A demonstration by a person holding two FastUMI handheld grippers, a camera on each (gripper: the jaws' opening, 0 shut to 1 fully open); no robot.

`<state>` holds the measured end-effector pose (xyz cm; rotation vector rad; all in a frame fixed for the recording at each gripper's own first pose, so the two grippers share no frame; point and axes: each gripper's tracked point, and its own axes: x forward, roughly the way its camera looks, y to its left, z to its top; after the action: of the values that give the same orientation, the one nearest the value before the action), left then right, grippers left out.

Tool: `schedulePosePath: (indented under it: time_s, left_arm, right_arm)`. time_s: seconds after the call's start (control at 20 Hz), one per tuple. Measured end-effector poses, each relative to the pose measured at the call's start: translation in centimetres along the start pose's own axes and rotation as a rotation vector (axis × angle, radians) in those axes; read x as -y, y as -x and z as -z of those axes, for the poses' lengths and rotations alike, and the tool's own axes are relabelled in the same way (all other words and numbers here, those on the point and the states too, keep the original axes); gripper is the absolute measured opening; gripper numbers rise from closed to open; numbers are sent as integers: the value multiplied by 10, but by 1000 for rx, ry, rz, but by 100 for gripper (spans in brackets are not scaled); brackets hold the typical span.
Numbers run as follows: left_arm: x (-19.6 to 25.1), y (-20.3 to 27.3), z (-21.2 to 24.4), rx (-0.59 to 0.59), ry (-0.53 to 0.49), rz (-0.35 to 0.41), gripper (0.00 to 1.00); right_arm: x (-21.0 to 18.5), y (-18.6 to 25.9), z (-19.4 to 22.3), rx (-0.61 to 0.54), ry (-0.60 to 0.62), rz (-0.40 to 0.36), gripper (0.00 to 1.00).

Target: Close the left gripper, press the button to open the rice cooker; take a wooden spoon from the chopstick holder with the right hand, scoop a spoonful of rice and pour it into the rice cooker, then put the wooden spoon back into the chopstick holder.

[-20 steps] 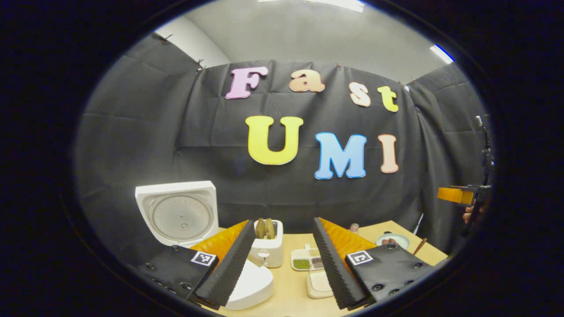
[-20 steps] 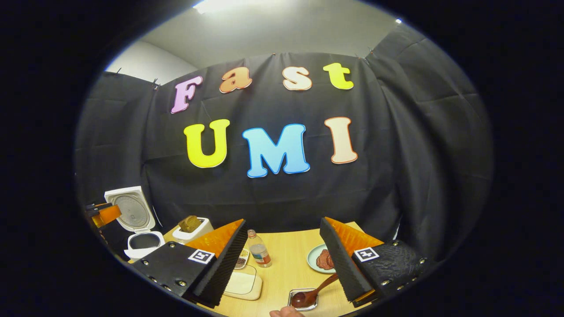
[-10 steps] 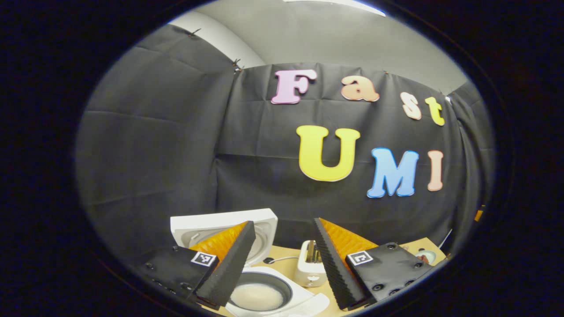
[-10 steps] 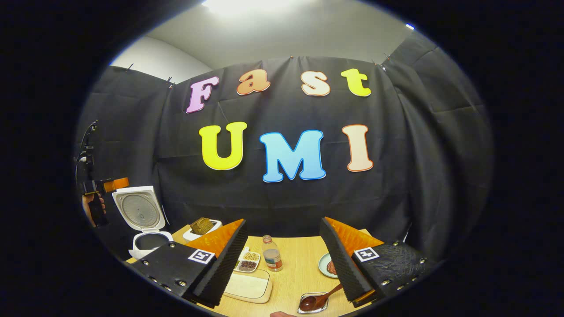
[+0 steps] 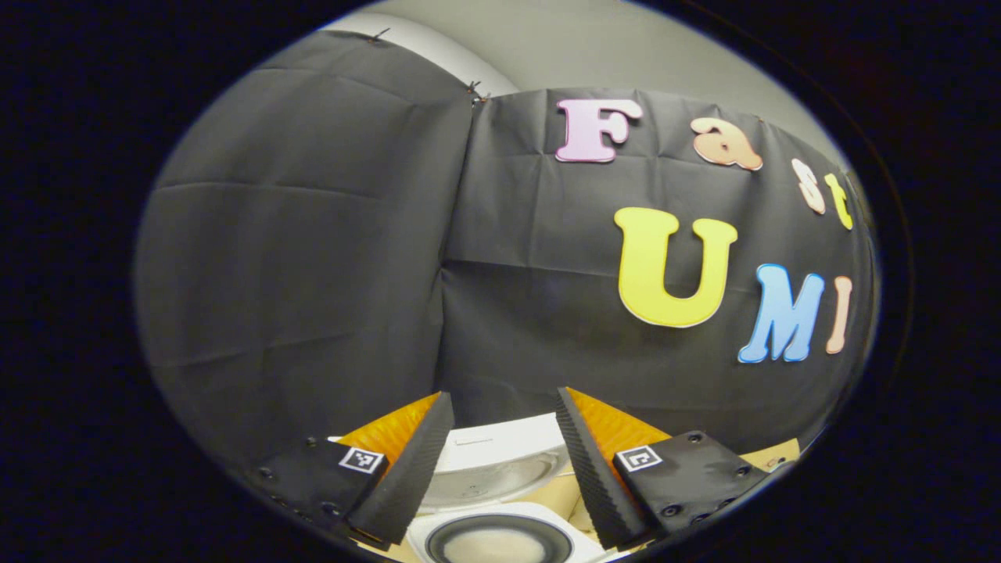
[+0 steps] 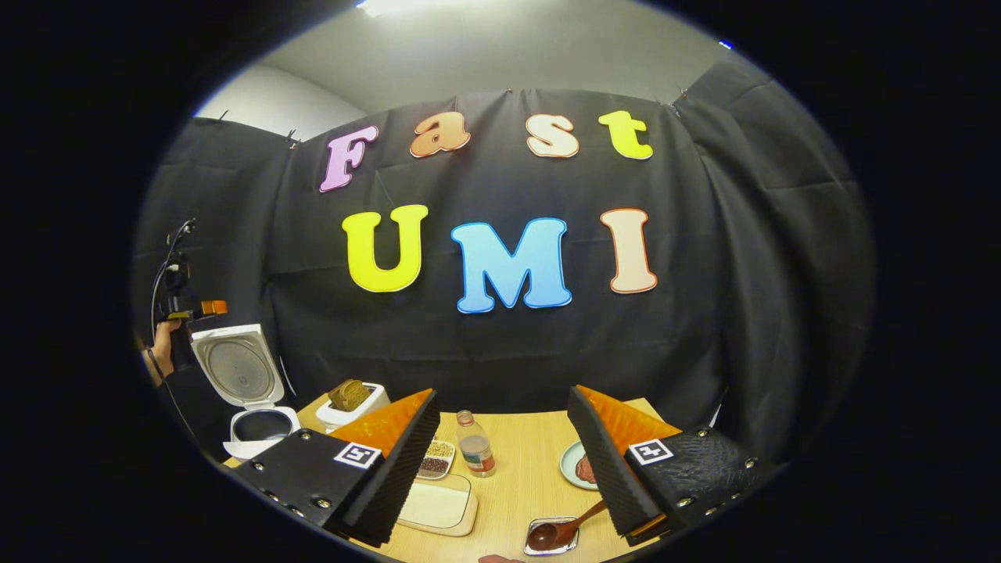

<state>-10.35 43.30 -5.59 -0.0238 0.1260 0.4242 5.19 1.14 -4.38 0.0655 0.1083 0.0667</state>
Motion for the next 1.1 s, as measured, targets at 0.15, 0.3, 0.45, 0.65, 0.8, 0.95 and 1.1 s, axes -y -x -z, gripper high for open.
schedulePosePath:
  time_s: [0.15, 0.3, 0.45, 0.65, 0.8, 0.95, 1.1]
  left_arm:
    - [-6, -20, 9, -68, 31, -46, 93]
    - [-18, -53, 27, -138, 19, -118, 93]
    - [-25, -63, 43, -175, -23, -162, 92]
    - [-18, -52, 44, -182, -14, -160, 94]
    - [-7, -28, 49, -178, -19, -134, 93]
    - [2, -2, 59, -163, -24, -126, 94]
    - [16, 20, 72, -156, -46, -123, 93]
  right_arm:
    - [1, -3, 0, -7, -8, 5, 99]
    - [1, -7, 1, -9, 12, 4, 99]
    - [3, -9, 0, -8, 9, 3, 99]
    - [1, -10, 7, -22, -13, -8, 99]
    - [-5, -9, 7, -24, -22, -27, 99]
    - [-4, -4, 4, -11, -22, -36, 99]
    - [-2, -1, 3, -11, -18, -38, 99]
